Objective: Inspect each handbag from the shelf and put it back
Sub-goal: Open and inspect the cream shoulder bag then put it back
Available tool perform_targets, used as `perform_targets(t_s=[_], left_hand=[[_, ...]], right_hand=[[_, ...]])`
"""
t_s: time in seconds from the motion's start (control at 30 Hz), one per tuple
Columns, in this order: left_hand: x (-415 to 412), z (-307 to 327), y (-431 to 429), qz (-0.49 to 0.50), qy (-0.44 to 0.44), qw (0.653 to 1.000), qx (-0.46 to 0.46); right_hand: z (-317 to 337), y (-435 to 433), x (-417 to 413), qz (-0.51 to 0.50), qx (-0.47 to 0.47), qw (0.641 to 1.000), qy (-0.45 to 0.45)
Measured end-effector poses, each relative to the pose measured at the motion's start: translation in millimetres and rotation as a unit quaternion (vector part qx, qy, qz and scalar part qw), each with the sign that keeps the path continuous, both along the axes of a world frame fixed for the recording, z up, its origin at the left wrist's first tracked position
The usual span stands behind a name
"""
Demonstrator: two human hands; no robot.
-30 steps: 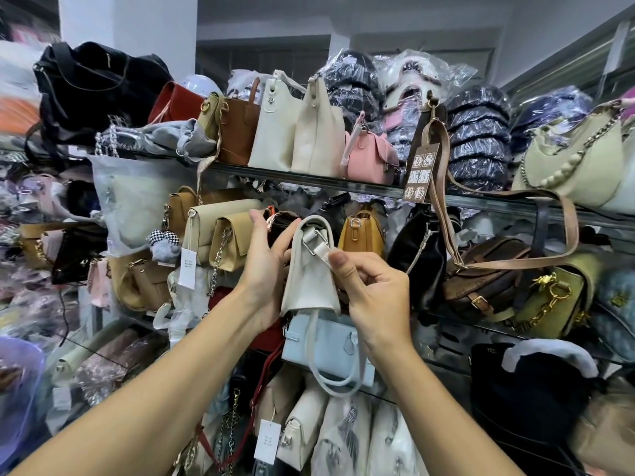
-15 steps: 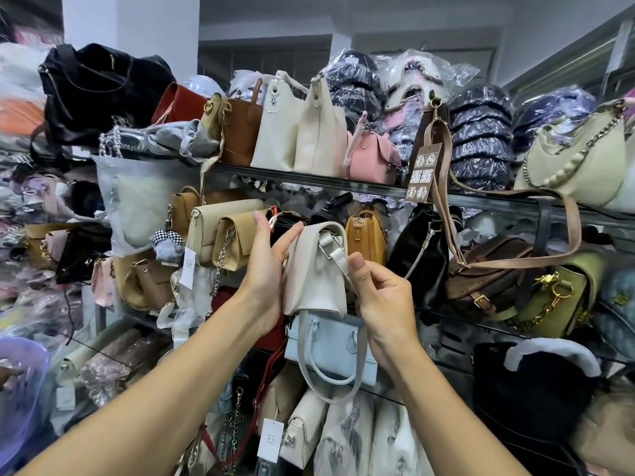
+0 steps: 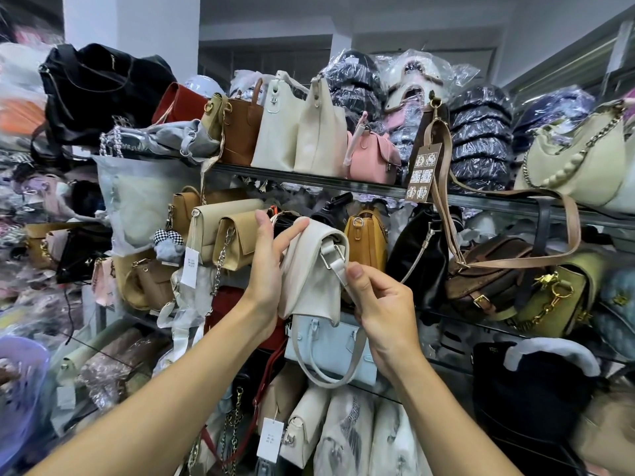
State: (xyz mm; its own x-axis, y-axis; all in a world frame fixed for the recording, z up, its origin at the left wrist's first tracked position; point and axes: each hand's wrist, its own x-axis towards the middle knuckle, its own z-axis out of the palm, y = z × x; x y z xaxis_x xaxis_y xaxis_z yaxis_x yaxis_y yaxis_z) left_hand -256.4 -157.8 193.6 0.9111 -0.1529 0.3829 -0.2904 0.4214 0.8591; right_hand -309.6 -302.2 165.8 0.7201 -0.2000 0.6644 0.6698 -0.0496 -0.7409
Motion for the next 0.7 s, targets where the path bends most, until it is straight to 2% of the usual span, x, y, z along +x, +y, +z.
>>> perform_targets(t_s=[0.33,0.6,0.7], left_hand=[[-3,0,12,-0.067,0.045,0.997,-0.011],[-1,-3,8,-0.111,0.080,0.989,-0.062],[-2,0,8,-0.105,0.099,0.988,-0.052]], right_hand=[[7,7,-8,-0.055,-0.047,0.996,-0.054],[14,7,-5,-0.079,-0.069,0.994,-0.042],[17,7,-3,-0.076,-0.067,0.994,-0.031]])
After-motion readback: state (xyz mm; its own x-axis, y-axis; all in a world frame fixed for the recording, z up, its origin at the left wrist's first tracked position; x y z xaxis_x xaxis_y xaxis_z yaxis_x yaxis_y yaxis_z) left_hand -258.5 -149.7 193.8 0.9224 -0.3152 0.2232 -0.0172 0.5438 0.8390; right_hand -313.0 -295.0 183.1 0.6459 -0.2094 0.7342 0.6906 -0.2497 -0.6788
